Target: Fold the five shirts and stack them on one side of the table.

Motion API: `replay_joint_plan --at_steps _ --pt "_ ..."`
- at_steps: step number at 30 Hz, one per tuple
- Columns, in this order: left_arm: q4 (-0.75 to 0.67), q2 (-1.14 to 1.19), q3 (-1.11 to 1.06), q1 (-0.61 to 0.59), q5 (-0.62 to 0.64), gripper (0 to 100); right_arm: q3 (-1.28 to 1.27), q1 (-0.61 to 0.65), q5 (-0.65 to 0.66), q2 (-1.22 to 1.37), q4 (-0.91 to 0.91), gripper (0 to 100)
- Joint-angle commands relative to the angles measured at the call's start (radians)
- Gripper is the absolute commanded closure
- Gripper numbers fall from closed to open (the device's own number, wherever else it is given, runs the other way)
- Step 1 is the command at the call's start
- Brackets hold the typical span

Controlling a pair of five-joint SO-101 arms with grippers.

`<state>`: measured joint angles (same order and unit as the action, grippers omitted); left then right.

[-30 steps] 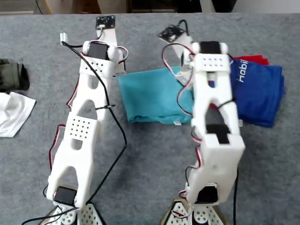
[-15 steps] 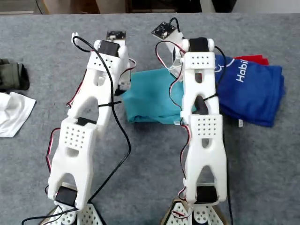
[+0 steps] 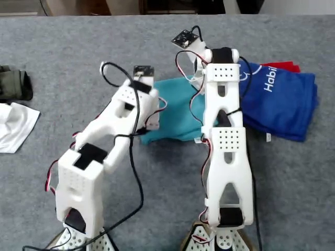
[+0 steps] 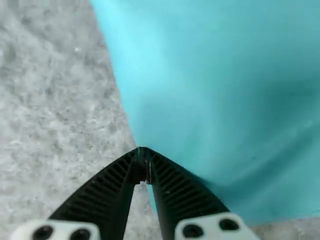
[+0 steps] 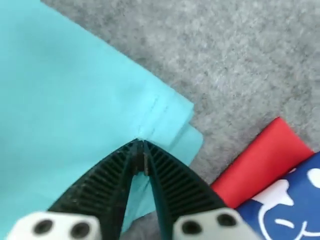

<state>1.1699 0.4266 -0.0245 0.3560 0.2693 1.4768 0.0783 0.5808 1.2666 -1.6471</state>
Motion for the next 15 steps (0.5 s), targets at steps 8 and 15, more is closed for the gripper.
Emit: replay_joint_plan --at_steps 8,15 --pt "-0.037 -0.054 -0.114 0.005 -0.018 98 0.047 -0.035 0.023 -0.008 0.032 99.5" --pt "-0.012 -0.288 -0.135 0.005 -0.035 98 0.197 -0.036 0.011 -0.114 -0.144 99.5"
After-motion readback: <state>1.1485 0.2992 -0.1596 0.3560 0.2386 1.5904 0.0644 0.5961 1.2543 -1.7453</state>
